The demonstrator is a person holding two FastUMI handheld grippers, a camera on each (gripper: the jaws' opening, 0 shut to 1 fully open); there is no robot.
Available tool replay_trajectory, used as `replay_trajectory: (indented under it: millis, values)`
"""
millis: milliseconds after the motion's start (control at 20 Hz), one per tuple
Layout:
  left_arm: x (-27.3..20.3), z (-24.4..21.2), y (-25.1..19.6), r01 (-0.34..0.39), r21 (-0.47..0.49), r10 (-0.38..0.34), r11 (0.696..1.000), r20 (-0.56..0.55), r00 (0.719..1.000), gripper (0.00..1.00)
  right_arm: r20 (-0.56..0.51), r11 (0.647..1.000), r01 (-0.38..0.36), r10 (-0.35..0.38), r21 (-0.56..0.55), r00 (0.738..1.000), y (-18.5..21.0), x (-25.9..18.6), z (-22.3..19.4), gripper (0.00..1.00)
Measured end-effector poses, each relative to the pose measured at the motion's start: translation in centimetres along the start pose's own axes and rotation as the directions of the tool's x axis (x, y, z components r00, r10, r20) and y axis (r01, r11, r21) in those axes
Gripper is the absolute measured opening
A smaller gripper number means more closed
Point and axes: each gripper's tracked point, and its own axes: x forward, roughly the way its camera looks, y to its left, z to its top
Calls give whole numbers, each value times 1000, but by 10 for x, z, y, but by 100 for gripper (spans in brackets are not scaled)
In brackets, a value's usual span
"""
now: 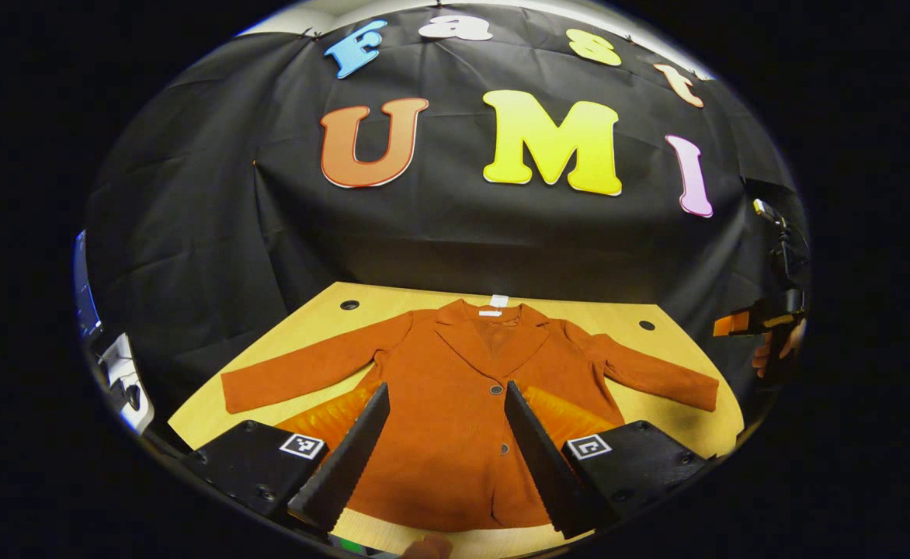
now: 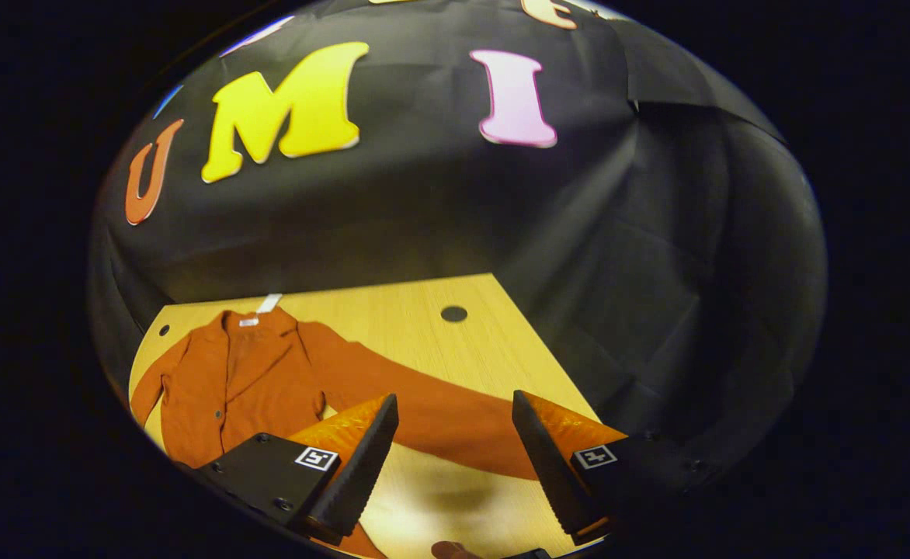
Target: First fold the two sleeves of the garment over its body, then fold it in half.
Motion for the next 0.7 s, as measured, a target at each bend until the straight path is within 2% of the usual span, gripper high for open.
replay_trajectory:
  millis: [100, 200, 250, 350, 400, 500, 550, 700]
  values:
    - [-3, -5, -2, 1, 7, -1, 1000, -13, 1000, 97, -110, 998, 35, -30, 46, 994, -21, 31, -21, 94]
    - [-6, -19, -4, -2, -6, 2, 1000, -48, 999, 97, -236, 994, 65, -42, 87, 971, -40, 52, -48, 94]
    - [-7, -25, -7, -3, -6, 3, 1000, -67, 998, 97, -297, 991, 65, -28, 116, 955, -46, 59, -61, 94]
    - [-9, -33, -10, -8, 11, 9, 1000, -99, 995, 97, -409, 973, 51, 46, 223, 912, -52, 67, -77, 95]
    - [-9, -37, -13, -2, 20, 4, 1000, -116, 993, 97, -458, 958, 58, 81, 282, 885, -56, 70, -81, 95]
    - [-9, -44, -15, 4, 18, -2, 1000, -134, 991, 98, -502, 923, 88, 122, 375, 857, -64, 78, -79, 94]
    - [-8, -46, -17, 4, 7, -3, 1000, -140, 990, 98, -525, 912, 107, 129, 396, 841, -71, 81, -81, 96]
    - [-12, -70, -25, -5, -50, -6, 999, -212, 977, 97, -599, 902, 146, 142, 406, 788, -85, 90, -88, 96]
